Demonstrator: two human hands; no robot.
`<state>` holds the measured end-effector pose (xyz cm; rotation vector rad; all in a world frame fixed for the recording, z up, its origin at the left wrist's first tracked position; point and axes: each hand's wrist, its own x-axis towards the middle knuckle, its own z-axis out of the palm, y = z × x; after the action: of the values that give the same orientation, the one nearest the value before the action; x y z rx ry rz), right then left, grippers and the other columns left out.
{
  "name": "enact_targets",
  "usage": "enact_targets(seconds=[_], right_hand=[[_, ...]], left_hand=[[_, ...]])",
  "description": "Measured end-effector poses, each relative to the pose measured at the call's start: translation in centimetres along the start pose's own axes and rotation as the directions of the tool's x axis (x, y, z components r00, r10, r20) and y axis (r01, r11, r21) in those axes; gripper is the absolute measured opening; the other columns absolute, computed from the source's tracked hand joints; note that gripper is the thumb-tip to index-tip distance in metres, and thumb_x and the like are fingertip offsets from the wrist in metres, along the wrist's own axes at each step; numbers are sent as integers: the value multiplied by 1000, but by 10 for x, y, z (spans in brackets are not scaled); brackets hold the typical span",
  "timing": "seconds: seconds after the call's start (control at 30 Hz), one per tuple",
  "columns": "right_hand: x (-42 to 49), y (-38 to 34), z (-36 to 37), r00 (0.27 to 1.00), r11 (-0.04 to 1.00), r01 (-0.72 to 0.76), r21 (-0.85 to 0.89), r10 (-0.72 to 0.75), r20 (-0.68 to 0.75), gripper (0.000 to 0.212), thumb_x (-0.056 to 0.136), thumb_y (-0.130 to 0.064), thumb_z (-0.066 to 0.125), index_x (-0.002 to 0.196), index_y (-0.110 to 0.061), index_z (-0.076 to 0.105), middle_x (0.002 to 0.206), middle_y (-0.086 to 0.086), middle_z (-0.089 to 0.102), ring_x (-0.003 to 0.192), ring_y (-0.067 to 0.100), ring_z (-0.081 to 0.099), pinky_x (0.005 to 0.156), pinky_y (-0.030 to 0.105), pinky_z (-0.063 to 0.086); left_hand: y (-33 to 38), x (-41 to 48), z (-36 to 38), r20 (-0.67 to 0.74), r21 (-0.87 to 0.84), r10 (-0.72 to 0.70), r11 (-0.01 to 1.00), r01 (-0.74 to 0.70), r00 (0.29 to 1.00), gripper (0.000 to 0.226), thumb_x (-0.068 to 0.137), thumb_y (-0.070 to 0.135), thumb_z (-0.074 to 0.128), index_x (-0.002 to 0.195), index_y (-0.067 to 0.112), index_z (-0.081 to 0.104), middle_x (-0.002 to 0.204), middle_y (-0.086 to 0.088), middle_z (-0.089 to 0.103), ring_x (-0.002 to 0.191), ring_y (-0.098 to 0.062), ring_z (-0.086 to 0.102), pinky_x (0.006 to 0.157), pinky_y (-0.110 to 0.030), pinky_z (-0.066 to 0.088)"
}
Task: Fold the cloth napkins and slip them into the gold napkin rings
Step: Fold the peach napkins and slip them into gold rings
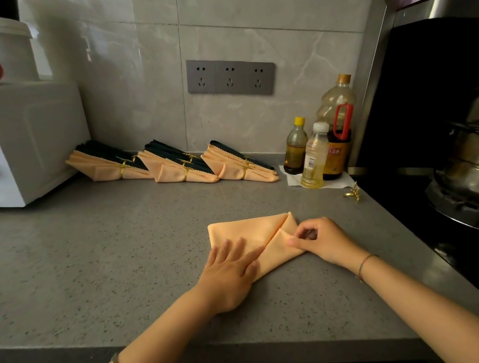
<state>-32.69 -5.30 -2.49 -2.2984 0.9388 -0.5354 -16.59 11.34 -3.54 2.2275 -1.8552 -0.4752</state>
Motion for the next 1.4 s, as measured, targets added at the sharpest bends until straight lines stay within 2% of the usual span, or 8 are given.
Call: enact_targets(seconds=[0.17, 0.37, 0.6, 0.9, 1.03, 1.13, 1.27, 1.4], right_hand=[[5, -2, -1, 999, 998, 2, -66, 1, 55, 14, 81, -31, 72, 80, -18, 67, 77, -1, 62, 68, 6, 49, 62, 19, 38], [11, -6, -2, 994, 993, -34, -116, 45, 99, 13, 81, -30, 72, 77, -22, 63, 75, -8, 58, 67, 2, 47, 59, 16, 32], [19, -10, -4, 995, 975, -81, -205, 92, 44, 22, 80, -37, 71, 89, -20, 61, 95, -5, 54, 87, 10, 52, 68, 22, 40], [22, -21, 22, 989, 976, -122, -181, 104, -104, 24, 89, -29, 62, 107, -20, 49, 107, 0, 50, 94, 14, 52, 79, 27, 43], [19, -24, 33, 983, 971, -110, -214, 75, -168, 16, 92, -27, 56, 103, -19, 48, 102, -2, 49, 93, 15, 50, 75, 27, 42], [17, -24, 41, 976, 973, -81, -216, 33, -216, 11, 94, -27, 53, 102, -19, 49, 103, -2, 49, 94, 15, 49, 71, 25, 38], [13, -18, 43, 968, 981, -46, -188, -3, -252, 10, 94, -27, 52, 99, -18, 52, 100, -3, 48, 95, 17, 51, 79, 31, 44], [14, -20, 42, 965, 983, -39, -180, -10, -263, 9, 94, -25, 52, 96, -16, 54, 102, -1, 50, 95, 16, 51, 83, 30, 44]], left_hand=[[-10, 18, -11, -63, -82, 2, 997, -7, 998, 49, 102, 45, 14, 151, 38, 7, 161, 3, 1, 147, -20, -8, 116, -37, -8], [-32, 46, -30, -126, 110, -55, 991, 70, 991, 47, 104, 37, 21, 151, 33, 18, 157, -2, 22, 144, -25, 18, 117, -40, 12], [-19, 36, -46, -261, 242, -167, 942, 232, 951, 43, 99, 46, 37, 131, 19, 46, 119, -3, 58, 105, -20, 59, 82, -29, 45], [17, 1, -36, 46, -226, -262, 937, 266, 964, 80, 95, 19, 54, 149, 16, -5, 75, -4, 63, 50, -12, 57, 61, -31, 57], [20, 3, -34, -161, 117, -165, 976, 185, 973, 72, 96, 35, 51, 151, 15, 8, 112, -7, 62, 88, -20, 65, 75, -32, 52], [15, 16, -36, -304, 273, 25, 960, 62, 952, 57, 100, 43, 38, 150, 22, 22, 142, -5, 42, 128, -24, 43, 101, -35, 40], [9, 37, -21, -115, 261, 174, 955, -139, 978, 52, 103, 40, 21, 153, 25, 12, 160, 1, 11, 148, -21, 1, 118, -39, -3], [1, 48, -6, -62, 167, 145, 977, -132, 988, 52, 104, 40, 16, 153, 27, 8, 161, 3, 7, 148, -21, -4, 118, -37, -7]])
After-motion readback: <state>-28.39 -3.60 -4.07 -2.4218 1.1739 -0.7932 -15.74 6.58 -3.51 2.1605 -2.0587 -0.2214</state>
